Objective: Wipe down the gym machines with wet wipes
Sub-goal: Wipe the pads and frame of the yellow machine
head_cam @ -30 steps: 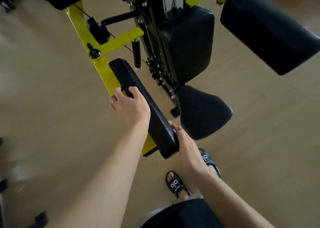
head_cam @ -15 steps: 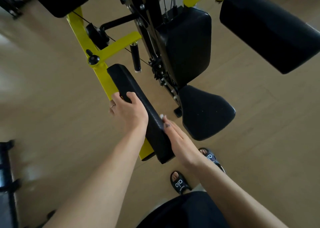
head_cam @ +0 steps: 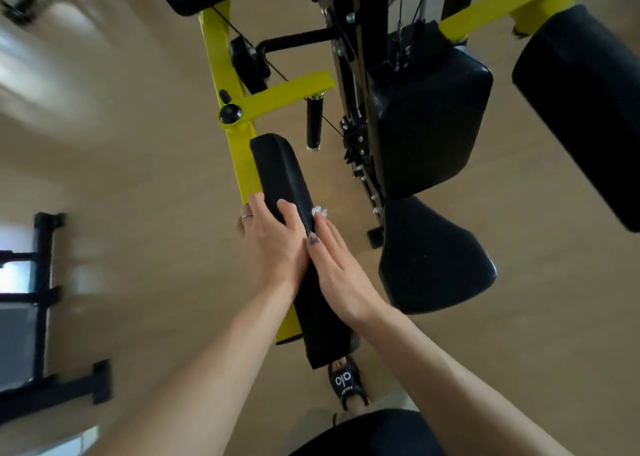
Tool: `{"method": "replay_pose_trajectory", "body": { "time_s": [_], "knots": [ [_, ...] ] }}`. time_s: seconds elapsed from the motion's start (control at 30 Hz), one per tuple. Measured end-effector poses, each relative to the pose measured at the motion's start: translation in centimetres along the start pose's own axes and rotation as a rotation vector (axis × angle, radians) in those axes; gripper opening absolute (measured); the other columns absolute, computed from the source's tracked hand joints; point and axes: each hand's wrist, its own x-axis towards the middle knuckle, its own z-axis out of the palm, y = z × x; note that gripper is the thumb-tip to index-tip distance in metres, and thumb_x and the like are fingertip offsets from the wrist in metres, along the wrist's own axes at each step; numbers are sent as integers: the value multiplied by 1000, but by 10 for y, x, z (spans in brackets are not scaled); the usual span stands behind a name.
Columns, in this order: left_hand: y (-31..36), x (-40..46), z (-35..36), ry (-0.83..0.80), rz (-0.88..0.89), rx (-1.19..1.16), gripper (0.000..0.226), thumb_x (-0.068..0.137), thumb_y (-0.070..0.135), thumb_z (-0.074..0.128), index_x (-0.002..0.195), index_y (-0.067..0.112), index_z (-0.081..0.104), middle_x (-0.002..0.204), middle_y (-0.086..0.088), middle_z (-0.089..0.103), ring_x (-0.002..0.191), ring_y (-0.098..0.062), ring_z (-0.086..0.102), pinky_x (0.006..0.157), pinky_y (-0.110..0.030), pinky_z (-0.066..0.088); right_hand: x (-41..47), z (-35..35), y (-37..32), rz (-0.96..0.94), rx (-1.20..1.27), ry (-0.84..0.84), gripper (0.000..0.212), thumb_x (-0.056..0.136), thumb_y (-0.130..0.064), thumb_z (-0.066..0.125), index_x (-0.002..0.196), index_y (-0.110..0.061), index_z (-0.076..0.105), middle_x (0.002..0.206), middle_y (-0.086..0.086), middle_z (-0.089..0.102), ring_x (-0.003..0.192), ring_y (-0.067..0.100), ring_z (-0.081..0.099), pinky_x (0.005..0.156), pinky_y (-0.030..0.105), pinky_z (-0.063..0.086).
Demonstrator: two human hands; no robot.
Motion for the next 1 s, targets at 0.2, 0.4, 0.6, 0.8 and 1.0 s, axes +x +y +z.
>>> {"method": "replay_pose_trajectory", "body": {
  "time_s": [0.2,0.4,0.6,0.8,1.0],
  "knots": [
    [31,34,-2,-55,-214,113,36,99,33,36,118,6,49,127,-21,59,121,-38,49,103,-52,38,-31,-1,22,-17,74,-47,56,109,-51,22,162,-39,8,165,-34,4,148,-18,0,127,25,4],
    [38,37,17,93,-191,121,39,102,34,33,115,1,51,122,-24,61,118,-40,50,99,-52,41,-10,-11,26,-20,112,-93,61,105,-55,21,162,-36,9,165,-33,6,148,-18,0,128,26,5],
    [39,43,19,117,-180,241,33,102,32,34,105,5,52,108,-22,65,108,-41,57,91,-49,43,121,-15,-21,-25,206,-43,54,110,-43,22,162,-29,27,166,-13,27,152,-1,20,128,33,15],
    [42,40,18,120,-147,278,32,103,32,32,105,6,51,107,-19,65,107,-39,57,91,-49,43,153,-15,-12,44,199,-59,61,104,-56,19,158,-34,34,162,-5,39,151,11,30,126,42,23],
    [42,39,18,125,-150,290,30,103,31,33,102,6,51,104,-18,65,104,-40,57,88,-49,44,67,-15,23,19,204,-94,53,111,-44,18,163,-35,15,168,-22,14,150,-12,8,129,32,9]
  ]
}}
